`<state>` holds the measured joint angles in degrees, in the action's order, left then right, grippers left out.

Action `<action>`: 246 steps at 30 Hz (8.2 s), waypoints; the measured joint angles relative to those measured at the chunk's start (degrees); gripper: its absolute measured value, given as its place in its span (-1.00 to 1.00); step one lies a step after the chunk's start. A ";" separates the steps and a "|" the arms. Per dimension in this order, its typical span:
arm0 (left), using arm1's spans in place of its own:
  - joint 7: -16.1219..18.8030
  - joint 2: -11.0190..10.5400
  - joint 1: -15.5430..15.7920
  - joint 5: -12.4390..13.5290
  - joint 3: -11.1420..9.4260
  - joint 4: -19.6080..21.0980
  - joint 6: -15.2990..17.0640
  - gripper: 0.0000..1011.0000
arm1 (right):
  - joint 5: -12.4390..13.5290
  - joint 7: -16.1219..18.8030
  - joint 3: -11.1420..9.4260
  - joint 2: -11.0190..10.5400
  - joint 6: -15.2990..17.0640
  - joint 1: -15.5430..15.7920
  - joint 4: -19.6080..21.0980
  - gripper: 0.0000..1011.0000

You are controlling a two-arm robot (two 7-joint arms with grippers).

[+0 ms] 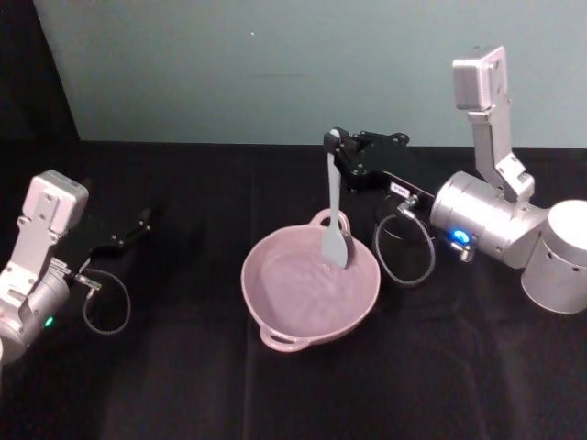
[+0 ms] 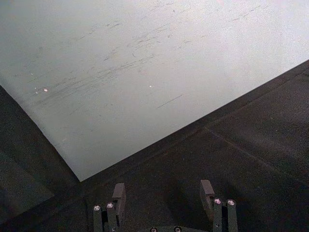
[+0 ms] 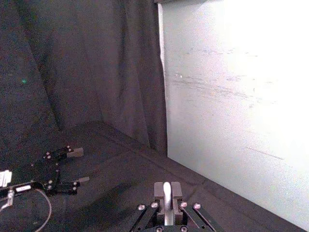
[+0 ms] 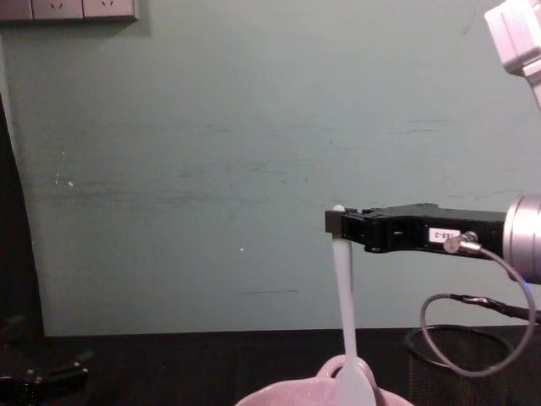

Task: Use the one hand to pick up the spoon and stir the clear water in the bowl.

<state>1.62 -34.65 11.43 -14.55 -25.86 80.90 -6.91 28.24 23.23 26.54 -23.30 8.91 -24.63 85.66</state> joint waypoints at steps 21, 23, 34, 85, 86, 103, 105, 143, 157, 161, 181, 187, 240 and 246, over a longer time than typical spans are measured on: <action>0.00 0.00 0.00 0.00 0.00 0.00 0.00 1.00 | -2.17 2.99 4.48 -0.89 3.80 2.06 8.36 -0.81; 0.00 0.00 0.00 0.00 0.00 0.00 0.00 1.00 | -2.19 3.42 5.26 -0.41 3.82 1.88 8.69 -0.81; 0.00 0.00 0.00 0.00 0.00 0.00 0.00 1.00 | -0.13 3.86 5.56 2.98 2.00 -0.01 4.30 -0.81; 0.00 0.00 0.00 0.00 0.00 0.00 0.00 1.00 | -4.73 3.49 6.38 0.97 3.57 1.35 8.29 -0.81; 0.00 0.00 0.00 0.00 0.00 0.00 0.00 1.00 | -4.73 3.63 6.55 1.31 3.50 1.06 8.09 -0.81; 0.00 0.00 0.00 0.00 0.00 0.00 0.00 1.00 | -0.26 3.81 3.92 5.99 -0.03 -2.78 -3.35 -0.81; 0.00 0.00 0.00 0.00 0.00 0.00 0.00 1.00 | -0.13 3.33 3.39 6.07 -0.35 -3.24 -4.62 -0.81; 0.00 0.00 0.00 0.00 0.00 0.00 0.00 1.00 | -2.84 0.37 2.01 1.05 2.62 4.71 8.30 -0.81; 0.00 0.00 0.00 0.00 0.00 0.00 0.00 1.00 | -1.43 2.15 5.25 4.54 2.31 2.02 5.35 -0.81; 0.00 0.00 0.00 0.00 0.00 0.00 0.00 1.00 | -0.52 2.41 4.77 5.47 1.49 0.69 2.35 -0.81; 0.00 0.00 0.00 0.00 0.00 0.00 0.00 1.00 | 2.36 -1.07 -2.11 2.90 -1.11 0.19 -2.69 -0.81; 0.00 0.00 0.00 0.00 0.00 0.00 0.00 1.00 | 1.42 -1.49 -2.74 0.77 -0.39 2.14 0.46 -0.81; 0.00 0.00 0.00 0.00 0.00 0.00 0.00 1.00 | 2.56 -2.83 -3.97 -0.92 2.94 2.00 20.58 -0.81; 0.00 0.00 0.00 0.00 0.00 0.00 0.00 1.00 | 4.41 -3.94 -6.61 -3.06 3.99 1.67 22.40 -0.81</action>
<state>1.62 -34.65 11.43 -14.55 -25.86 80.90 -6.91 32.65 19.29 19.93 -26.36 12.90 -22.96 108.06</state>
